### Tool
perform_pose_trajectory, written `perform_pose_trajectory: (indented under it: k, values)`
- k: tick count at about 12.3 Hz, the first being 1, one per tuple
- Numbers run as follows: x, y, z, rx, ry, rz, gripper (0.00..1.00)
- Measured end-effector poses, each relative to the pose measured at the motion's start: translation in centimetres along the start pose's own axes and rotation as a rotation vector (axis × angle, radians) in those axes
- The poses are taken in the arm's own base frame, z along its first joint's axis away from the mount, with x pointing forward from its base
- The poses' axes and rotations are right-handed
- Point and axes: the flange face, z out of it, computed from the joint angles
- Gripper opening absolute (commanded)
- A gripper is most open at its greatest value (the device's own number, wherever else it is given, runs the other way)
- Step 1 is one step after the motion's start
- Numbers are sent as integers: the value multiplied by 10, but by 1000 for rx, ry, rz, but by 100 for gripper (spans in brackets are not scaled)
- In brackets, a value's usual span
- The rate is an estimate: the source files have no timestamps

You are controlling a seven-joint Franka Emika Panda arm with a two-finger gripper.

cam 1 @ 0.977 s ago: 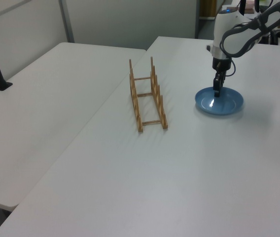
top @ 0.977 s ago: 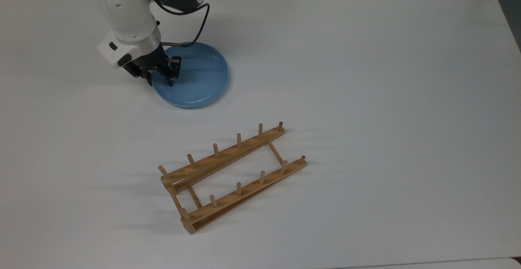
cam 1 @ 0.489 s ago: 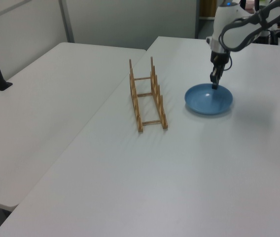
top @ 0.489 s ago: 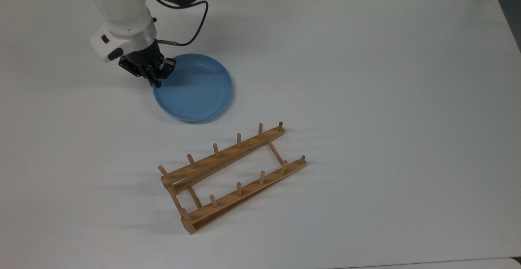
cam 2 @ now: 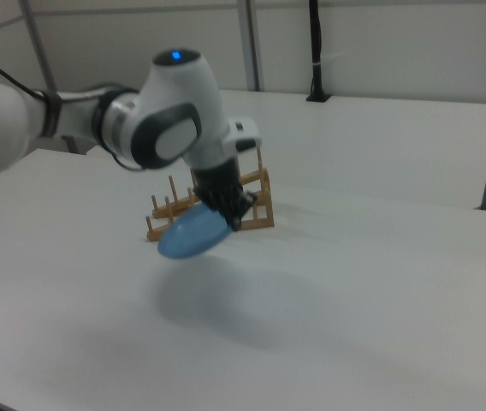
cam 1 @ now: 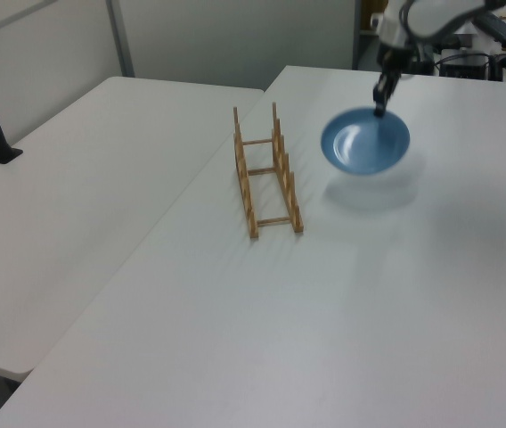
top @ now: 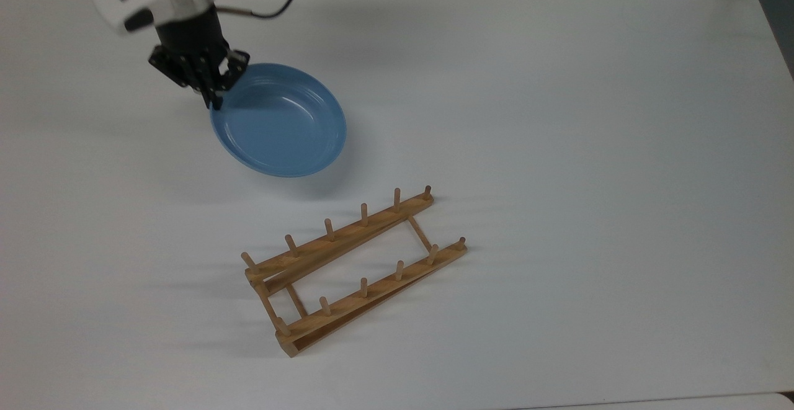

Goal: Place plate in plate rack
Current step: 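Lift the plate by its rim and tilt it upright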

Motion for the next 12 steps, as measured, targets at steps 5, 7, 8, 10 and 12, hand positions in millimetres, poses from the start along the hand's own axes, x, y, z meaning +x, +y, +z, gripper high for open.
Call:
perform_pose_trajectory:
  k: [5, 7, 8, 10, 12]
  values:
    - [29, -31, -76, -3, 146, -55, 0]
    - [45, -72, -114, -21, 225, -140, 0]
    - [50, -95, -133, -69, 275, -199, 0]
    - [50, -133, -157, -185, 340, -254, 0]
    - [46, -170, -163, -329, 384, -268, 0]
